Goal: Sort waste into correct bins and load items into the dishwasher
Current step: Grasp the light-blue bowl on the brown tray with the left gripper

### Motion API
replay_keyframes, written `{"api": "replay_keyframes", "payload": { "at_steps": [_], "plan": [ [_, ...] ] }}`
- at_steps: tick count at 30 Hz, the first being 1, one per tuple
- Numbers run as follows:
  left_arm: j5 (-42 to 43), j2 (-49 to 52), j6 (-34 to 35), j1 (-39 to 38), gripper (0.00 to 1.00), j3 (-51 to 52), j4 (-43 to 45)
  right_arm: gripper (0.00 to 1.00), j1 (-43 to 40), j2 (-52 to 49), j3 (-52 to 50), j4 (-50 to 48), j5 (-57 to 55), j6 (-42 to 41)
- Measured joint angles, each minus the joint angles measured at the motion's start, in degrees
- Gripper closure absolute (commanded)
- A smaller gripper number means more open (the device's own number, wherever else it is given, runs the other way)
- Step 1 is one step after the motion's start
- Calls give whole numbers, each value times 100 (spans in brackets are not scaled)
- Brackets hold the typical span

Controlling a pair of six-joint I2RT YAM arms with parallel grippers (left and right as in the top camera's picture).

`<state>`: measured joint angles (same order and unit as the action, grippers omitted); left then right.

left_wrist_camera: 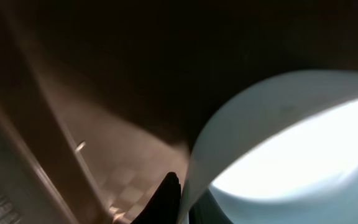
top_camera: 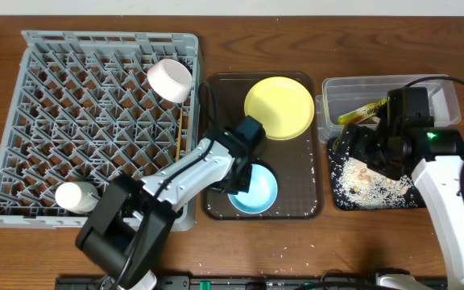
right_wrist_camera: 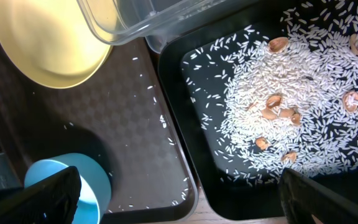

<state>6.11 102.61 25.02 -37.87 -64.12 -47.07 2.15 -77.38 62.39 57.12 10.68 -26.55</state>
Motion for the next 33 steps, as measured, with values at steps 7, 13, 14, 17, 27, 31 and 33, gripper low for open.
{"api": "replay_keyframes", "payload": {
  "at_steps": [7,13,14,17,27,31,33],
  "plan": [
    [-927,-1134,-116,186,92,-400,-555,1,0,0,0,2,2,0],
    [-2822,-2374,-321,404,93,-581,-557,1,0,0,0,-72,2,0],
    [-3185,-2474,-376,442,93,-584,-562,1,0,0,0,-92,4,0],
    [-4221,-2573,-511,588,92,-588,-566,1,0,0,0,-111,2,0],
    [-3812,-2549,-669,1117,69,-588,0,1,0,0,0,-131,4,0],
    [-2111,-2369,-271,1036,65,-581,444,1,0,0,0,-175,4,2],
    [-1670,-2146,7,955,64,-581,507,1,0,0,0,-179,4,0]
  ]
}}
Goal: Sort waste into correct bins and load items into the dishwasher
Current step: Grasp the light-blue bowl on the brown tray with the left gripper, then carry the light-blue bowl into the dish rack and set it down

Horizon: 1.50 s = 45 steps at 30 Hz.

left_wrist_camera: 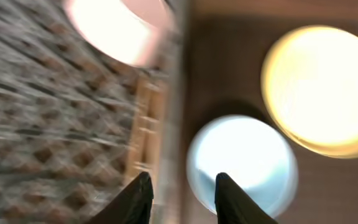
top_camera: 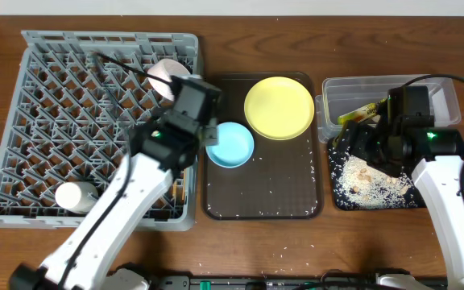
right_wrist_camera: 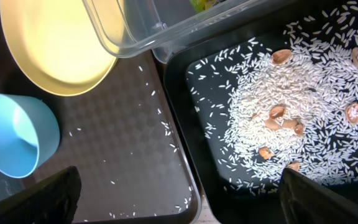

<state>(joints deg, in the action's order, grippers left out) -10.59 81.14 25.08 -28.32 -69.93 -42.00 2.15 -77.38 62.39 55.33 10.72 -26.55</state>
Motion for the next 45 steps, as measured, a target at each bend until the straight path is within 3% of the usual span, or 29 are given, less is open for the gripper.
{"api": "replay_keyframes", "payload": {
  "at_steps": [6,12,18,23,27,28,34,38,42,45],
  "plan": [
    [546,1132,649,-127,64,9,136,1,0,0,0,-7,0,0],
    [376,2122,879,-149,64,22,149,1,0,0,0,-9,0,0],
    [227,2465,944,-162,65,22,286,1,0,0,0,-13,0,0],
    [411,2712,903,-181,73,22,531,1,0,0,0,-13,0,0],
    [793,2865,802,-212,92,22,509,1,0,0,0,-7,0,0],
    [857,2885,796,-227,92,26,496,1,0,0,0,-2,0,0],
    [1069,2855,575,-254,93,24,533,1,0,0,0,15,0,0],
    [951,2559,409,-199,93,24,2,1,0,0,0,76,0,0],
    [426,1628,90,-22,93,-42,-153,1,0,0,0,92,0,0],
    [-507,566,-219,68,93,-197,-120,1,0,0,0,85,0,0]
  ]
}}
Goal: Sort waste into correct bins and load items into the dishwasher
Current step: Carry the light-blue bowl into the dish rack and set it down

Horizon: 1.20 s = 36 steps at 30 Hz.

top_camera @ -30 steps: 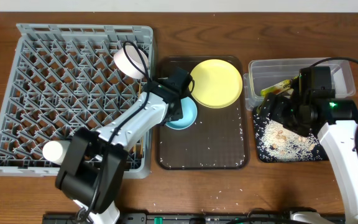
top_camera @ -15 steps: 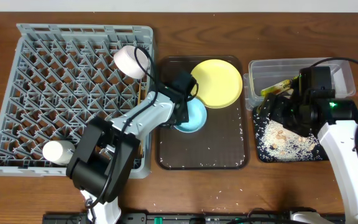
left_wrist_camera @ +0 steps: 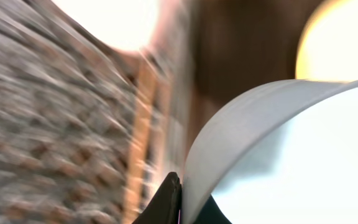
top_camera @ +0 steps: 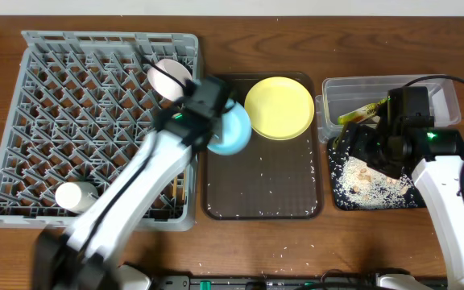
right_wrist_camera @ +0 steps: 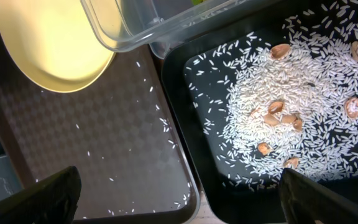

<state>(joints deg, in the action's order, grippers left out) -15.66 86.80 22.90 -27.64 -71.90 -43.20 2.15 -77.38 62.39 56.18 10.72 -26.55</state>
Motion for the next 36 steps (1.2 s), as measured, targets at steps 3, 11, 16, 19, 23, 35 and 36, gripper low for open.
{"api": "replay_keyframes", "payload": {
  "at_steps": [3,11,16,19,23,35,36],
  "plan": [
    [-1132,-678,-337,76,93,-109,83,1,0,0,0,-13,0,0],
    [-3777,-420,-1731,850,93,-120,1325,1,0,0,0,-37,0,0],
    [-4365,175,-2828,1469,93,-120,1897,1,0,0,0,-55,0,2],
    [-4656,516,-3195,1770,93,-120,1956,1,0,0,0,-70,0,2],
    [-4868,1038,-3462,2199,93,-120,2076,1,0,0,0,-122,0,2],
    [-5204,1816,-3606,2151,89,-120,2247,1,0,0,0,-229,0,2],
    [-5217,1829,-3604,2107,87,-120,2247,1,0,0,0,-254,0,2]
  ]
}}
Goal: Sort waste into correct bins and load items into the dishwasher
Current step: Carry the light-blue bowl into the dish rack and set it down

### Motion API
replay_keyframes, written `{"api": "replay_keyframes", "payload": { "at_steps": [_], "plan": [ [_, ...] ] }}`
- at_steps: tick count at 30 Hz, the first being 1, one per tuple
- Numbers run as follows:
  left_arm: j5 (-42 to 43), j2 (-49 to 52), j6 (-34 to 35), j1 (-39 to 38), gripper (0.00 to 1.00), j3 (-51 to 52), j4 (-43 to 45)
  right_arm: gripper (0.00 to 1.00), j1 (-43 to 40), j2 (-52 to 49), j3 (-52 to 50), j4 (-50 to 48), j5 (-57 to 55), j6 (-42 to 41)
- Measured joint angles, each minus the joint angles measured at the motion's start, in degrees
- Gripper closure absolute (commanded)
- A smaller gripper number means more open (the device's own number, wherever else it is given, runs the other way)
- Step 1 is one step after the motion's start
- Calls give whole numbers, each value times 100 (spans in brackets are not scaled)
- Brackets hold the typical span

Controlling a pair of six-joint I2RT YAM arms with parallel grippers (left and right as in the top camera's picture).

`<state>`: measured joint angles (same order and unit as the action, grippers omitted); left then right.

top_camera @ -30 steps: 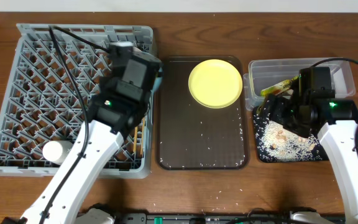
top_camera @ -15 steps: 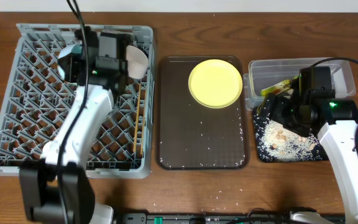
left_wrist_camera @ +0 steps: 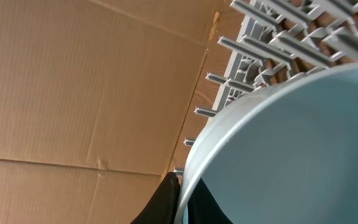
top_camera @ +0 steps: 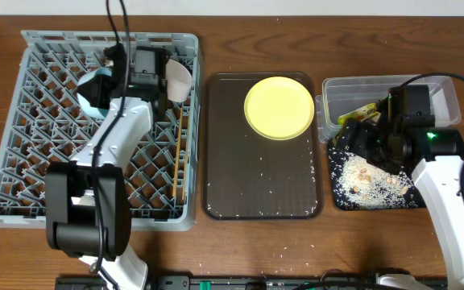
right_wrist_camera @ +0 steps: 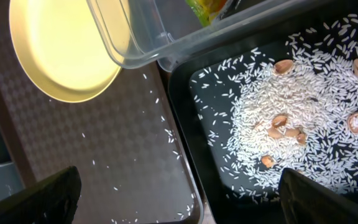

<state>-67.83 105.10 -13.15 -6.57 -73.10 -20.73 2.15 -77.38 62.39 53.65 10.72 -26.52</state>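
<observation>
My left gripper (top_camera: pixel 111 80) is shut on the rim of a light blue bowl (top_camera: pixel 93 90). It holds the bowl on edge over the back of the grey dish rack (top_camera: pixel 31 121), left of a pink cup (top_camera: pixel 180 80). In the left wrist view the blue bowl (left_wrist_camera: pixel 291 149) fills the right side, its rim pinched in the left gripper (left_wrist_camera: pixel 180 202), with rack tines (left_wrist_camera: pixel 260 46) behind. A yellow plate (top_camera: pixel 279 107) lies at the back of the brown tray (top_camera: pixel 264 185). My right gripper (right_wrist_camera: pixel 179 205) hangs wide open over the tray's right edge with nothing in it.
A clear tub (top_camera: pixel 393 97) with a green and yellow wrapper stands at the back right. In front of it a black tray (top_camera: pixel 377 189) holds rice and nut shells (right_wrist_camera: pixel 284 124). Wooden chopsticks (top_camera: pixel 179 153) lie in the rack's right side. Rice grains dot the brown tray.
My left gripper with the blue bowl was at the rack's right edge beside the pink cup. Now it is over the rack's back, left of the cup. The right arm has barely shifted.
At first my left gripper was on the blue bowl at the front of the brown tray. Then the bowl was at the tray's back left, then at the rack's right edge. Now it stands on edge over the rack's back. The right gripper stayed open throughout.
</observation>
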Motion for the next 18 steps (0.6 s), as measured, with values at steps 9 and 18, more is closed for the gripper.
{"api": "replay_keyframes", "payload": {
  "at_steps": [9,18],
  "plan": [
    [-35,66,-4,-378,48,0,-323,1,0,0,0,-33,0,0],
    [-525,-146,299,-986,45,-2,-697,1,0,0,0,-24,0,-2]
  ]
}}
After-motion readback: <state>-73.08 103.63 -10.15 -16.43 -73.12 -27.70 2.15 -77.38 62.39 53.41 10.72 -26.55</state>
